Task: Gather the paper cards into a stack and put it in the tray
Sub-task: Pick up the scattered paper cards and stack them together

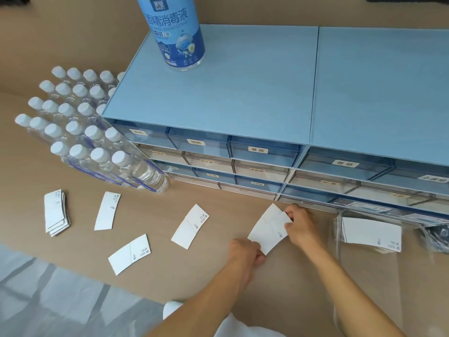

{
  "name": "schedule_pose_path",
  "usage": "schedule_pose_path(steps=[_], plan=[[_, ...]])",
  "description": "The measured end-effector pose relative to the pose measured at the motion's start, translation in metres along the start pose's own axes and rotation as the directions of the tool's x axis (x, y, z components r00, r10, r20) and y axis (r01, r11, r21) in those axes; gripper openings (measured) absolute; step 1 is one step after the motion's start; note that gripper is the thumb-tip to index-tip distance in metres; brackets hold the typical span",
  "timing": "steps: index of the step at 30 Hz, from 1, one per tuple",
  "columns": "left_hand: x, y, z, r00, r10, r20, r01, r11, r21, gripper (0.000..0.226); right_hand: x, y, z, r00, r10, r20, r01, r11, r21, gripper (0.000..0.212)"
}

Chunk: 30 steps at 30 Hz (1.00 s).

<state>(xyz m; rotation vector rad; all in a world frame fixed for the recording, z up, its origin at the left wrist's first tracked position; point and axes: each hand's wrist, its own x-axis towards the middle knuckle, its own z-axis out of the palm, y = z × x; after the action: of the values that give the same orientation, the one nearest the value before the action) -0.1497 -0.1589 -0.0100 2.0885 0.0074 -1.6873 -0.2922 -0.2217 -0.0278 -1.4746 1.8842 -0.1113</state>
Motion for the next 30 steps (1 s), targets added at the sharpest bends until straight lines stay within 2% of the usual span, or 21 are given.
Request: schedule_pose_path(steps=[5, 11, 14, 18, 22, 30], plan=[[0.002, -0.003, 0.003, 0.999, 0.0, -0.034, -0.001, 1.0, -0.023, 0.028, 0.003, -0.003, 0.003, 1.0, -0.004, 0.003, 0.004, 0.998, 0.06, 0.034], [0.004, -0.008, 0.003, 1.0, 0.013, -0.022, -0.015, 0.997, -0.078, 0.015, 0.002, -0.003, 0.005, 0.998, 0.043, 0.038, -0.05, 0.975, 0.219, 0.027], [0.002, -0.011, -0.001, 1.0, 0.021, -0.008, -0.022, 0.994, -0.103, 0.011, -0.003, -0.006, 0.004, 0.996, 0.072, 0.06, -0.089, 0.927, 0.363, 0.012], [-0.003, -0.016, -0.012, 0.997, 0.071, 0.004, -0.07, 0.986, -0.152, 0.012, -0.015, -0.014, 0.004, 0.988, 0.058, 0.142, -0.123, 0.851, 0.511, 0.007], [-0.008, -0.02, -0.038, 0.987, 0.151, -0.05, -0.159, 0.965, -0.211, 0.02, -0.032, -0.032, 0.008, 0.989, 0.007, 0.145, -0.09, 0.814, 0.574, 0.011], [-0.009, -0.021, -0.112, 0.957, 0.235, -0.171, -0.281, 0.899, -0.336, 0.016, -0.056, -0.085, 0.044, 0.98, -0.074, 0.184, -0.045, 0.82, 0.571, 0.016]])
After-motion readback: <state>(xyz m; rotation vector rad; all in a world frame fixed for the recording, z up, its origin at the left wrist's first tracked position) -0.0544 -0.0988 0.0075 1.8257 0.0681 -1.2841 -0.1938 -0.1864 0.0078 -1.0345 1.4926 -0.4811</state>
